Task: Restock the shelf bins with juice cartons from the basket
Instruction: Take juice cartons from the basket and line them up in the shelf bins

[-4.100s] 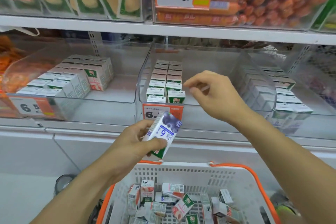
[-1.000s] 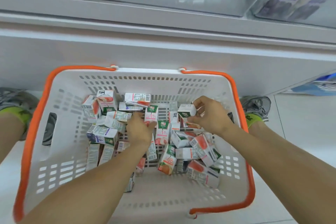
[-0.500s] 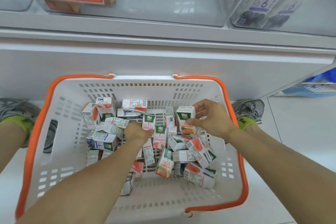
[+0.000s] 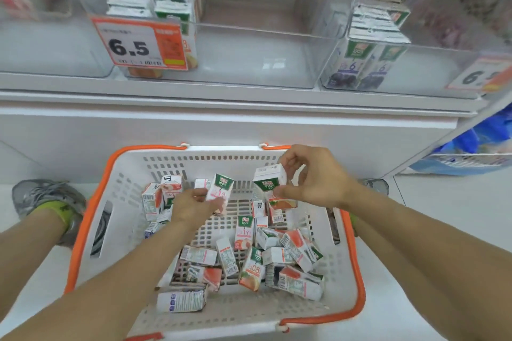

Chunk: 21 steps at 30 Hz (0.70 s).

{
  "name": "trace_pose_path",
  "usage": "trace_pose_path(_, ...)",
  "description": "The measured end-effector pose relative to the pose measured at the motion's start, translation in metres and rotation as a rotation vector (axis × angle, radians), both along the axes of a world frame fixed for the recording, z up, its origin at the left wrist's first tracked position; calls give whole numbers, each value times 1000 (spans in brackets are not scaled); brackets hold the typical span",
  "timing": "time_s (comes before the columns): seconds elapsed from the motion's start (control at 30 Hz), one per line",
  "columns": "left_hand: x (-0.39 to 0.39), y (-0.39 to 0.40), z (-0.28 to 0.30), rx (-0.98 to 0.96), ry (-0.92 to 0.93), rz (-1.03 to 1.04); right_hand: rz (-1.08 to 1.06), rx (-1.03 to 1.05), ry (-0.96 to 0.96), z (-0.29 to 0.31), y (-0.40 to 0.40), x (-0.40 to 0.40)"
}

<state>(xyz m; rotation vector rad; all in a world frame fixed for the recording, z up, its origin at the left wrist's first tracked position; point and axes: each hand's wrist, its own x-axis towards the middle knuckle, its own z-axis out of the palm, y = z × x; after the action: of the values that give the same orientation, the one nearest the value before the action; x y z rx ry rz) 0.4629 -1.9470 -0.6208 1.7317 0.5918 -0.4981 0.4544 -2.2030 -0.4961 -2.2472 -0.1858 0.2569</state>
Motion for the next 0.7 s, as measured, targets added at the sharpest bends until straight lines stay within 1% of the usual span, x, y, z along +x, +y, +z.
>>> trace_pose_path(0.07,4,17,48,-261,66,-18,52,22,-51,24,10,3)
trace_pose_path(0.1,5,24,73,-346,62,-49,74,50,-72,36,15,4)
trace_pose_path(0.17,6,40,125,-452,-5,-100,88,131,-107,61,28,7)
trace_pose_path(0.27,4,71,190,-511,-234,-195,91,280,-200,97,55,14)
trace_pose_path(0.37,7,96,237,-547,-462,-166,54,403,-372,129,86,29)
trace_pose_path(0.47,19,107,259,-625,-614,-68,-37,490,-558,154,106,50)
trace_pose_path(0.57,34,111,266,-655,-690,-5,-152,504,-670,170,115,80)
trace_pose_path(0.63,41,115,265,-648,-706,29,-178,426,-681,176,118,100)
trace_pose_path(0.7,46,119,265,-640,-701,45,-135,307,-631,177,122,117)
